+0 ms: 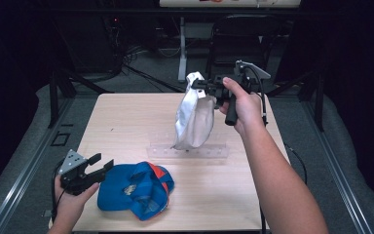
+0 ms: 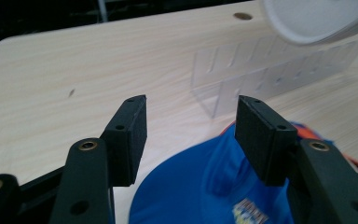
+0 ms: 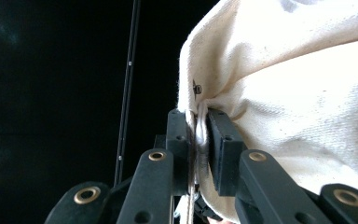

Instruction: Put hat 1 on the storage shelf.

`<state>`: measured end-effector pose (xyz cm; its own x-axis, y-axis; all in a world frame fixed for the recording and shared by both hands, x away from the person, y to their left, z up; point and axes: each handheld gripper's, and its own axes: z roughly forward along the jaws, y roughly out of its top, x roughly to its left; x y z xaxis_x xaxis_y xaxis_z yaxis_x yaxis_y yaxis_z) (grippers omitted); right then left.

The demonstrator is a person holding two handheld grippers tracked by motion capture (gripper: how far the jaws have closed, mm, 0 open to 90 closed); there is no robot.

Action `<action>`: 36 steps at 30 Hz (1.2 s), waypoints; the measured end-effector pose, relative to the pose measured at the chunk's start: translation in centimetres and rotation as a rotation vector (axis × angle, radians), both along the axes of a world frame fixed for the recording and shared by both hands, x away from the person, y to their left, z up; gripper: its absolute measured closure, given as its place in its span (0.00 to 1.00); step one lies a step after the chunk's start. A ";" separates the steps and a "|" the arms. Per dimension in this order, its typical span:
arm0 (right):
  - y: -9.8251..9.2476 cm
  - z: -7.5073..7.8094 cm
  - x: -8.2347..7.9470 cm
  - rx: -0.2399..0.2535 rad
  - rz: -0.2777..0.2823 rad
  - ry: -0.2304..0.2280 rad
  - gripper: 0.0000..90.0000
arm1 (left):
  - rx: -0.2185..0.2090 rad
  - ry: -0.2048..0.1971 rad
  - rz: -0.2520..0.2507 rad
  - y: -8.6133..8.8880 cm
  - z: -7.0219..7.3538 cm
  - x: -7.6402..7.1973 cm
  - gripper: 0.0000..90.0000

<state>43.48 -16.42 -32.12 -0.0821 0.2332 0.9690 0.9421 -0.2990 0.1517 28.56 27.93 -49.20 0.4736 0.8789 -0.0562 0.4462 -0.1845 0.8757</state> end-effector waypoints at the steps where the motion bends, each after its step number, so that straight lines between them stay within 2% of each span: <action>1: 0.2 -0.1 0.1 0.000 -0.002 0.003 0.89 | 0.002 -0.020 -0.033 -1.0 0.6 0.2 0.49; 3: 0.5 -0.3 0.3 0.003 0.010 0.008 0.89 | 0.007 -0.023 -0.047 -1.5 0.9 0.3 0.49; 5: 0.8 -0.5 0.6 -0.005 0.008 0.015 0.89 | 0.023 -0.044 -0.081 -3.0 1.3 0.6 0.49; 10: 1.6 -0.9 1.0 -0.002 0.015 0.025 0.89 | 0.030 -0.038 -0.114 -4.8 1.4 1.0 0.49; 16: 2.6 -1.3 1.5 -0.017 0.012 0.035 0.89 | 0.015 -0.033 -0.134 -6.0 1.4 1.4 0.49; 21: 3.1 -1.6 1.8 -0.019 0.007 0.036 0.89 | 0.034 -0.035 -0.157 -7.0 1.7 1.7 0.49; 26: 3.7 -2.1 2.1 -0.046 0.006 0.048 0.89 | 0.049 -0.034 -0.174 -8.1 1.5 2.0 0.48; 36: 4.6 -2.4 2.5 -0.025 -0.010 0.042 0.88 | 0.084 -0.031 -0.220 -10.6 1.3 2.5 0.48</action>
<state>45.93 -11.81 -34.49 -0.0385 0.2582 0.9653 0.9447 -0.3054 0.1194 31.03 17.31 -47.92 0.6548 0.7552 0.0300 0.3604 -0.3469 0.8659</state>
